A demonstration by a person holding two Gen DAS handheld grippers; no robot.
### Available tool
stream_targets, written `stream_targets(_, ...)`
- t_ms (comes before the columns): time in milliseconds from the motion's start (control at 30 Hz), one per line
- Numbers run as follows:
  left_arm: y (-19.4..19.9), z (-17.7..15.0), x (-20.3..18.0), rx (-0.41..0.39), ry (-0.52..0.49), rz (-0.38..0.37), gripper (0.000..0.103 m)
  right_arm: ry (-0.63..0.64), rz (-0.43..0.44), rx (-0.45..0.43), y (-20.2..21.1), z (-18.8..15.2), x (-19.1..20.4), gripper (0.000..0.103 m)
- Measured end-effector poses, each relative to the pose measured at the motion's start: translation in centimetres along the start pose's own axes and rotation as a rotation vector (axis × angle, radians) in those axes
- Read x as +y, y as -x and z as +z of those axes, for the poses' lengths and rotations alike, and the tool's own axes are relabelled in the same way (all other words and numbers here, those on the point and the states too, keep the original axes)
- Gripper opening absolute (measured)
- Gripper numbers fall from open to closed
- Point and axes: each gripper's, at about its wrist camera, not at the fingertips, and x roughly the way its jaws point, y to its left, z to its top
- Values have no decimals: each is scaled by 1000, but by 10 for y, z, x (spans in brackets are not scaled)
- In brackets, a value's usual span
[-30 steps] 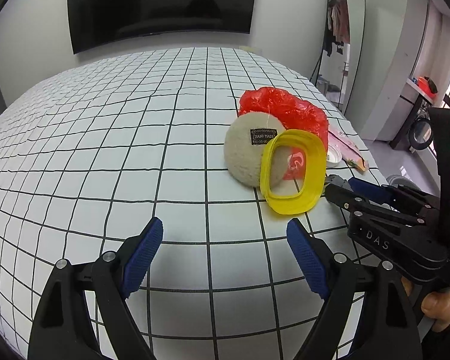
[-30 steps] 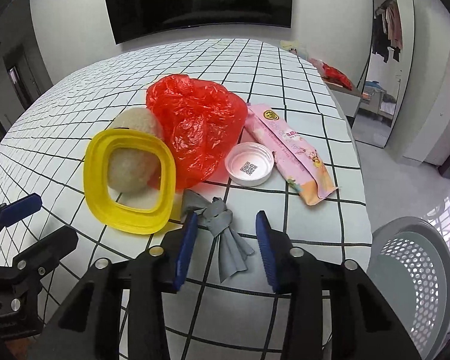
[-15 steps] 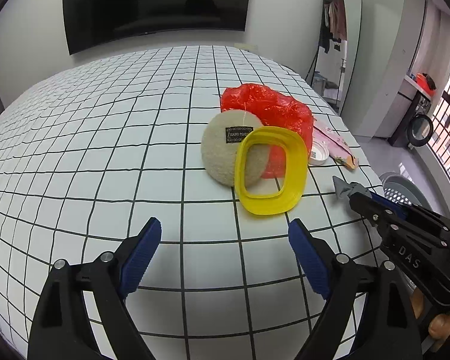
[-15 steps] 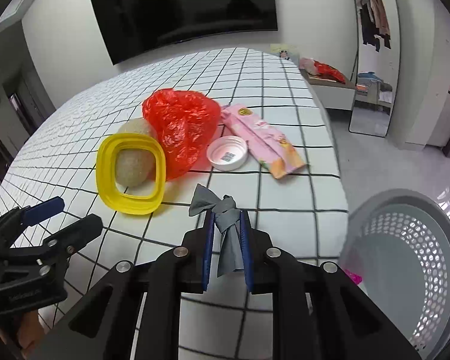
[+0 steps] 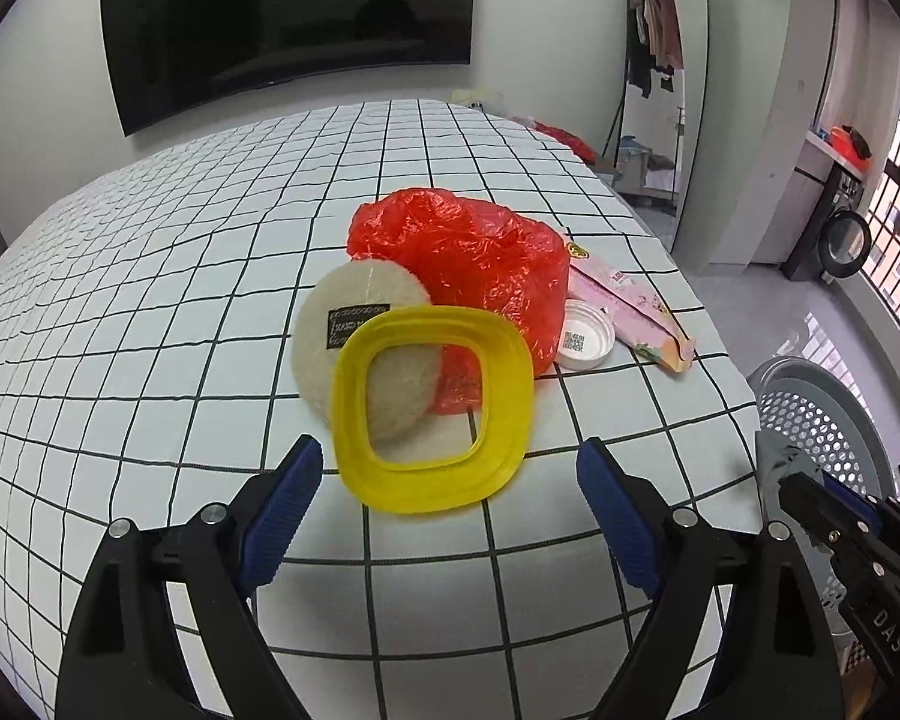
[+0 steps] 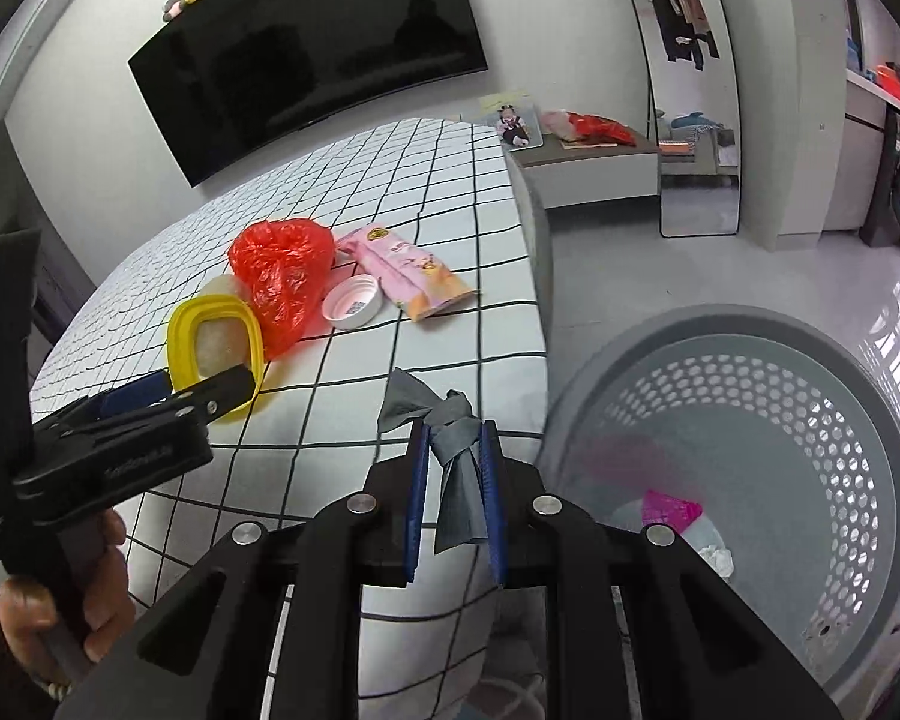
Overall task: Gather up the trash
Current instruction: 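Grasp the yellow plastic lid with the left gripper while the right gripper holds the glove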
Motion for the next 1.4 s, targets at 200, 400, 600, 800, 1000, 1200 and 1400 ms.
stream_targets(200, -15, 7, -7, 12, -11, 51, 85, -30, 9, -4, 4, -2, -14, 17)
stream_targets(400, -17, 6, -9, 5, -23, 61, 67, -45, 19, -1, 5, -4, -19, 17)
stream_targets(600, -5, 1, -8, -7, -26, 30, 66, -49, 18, -1, 6, -5, -19, 17)
stream_targets(800, 13, -8, -12, -19, -37, -10, 66, -53, 1, -4, 10, -8, -22, 17)
stream_targets(1000, 36, -13, -26, -65, -77, -69, 66, -71, -24, -12, 18, -16, -30, 17)
stream_targets(1200, 41, -14, -49, -67, -129, -131, 66, -97, -61, -24, 31, -24, -41, 17)
stream_targets(1400, 44, -18, -69, -70, -174, -170, 66, -123, -87, -45, 45, -29, -55, 17)
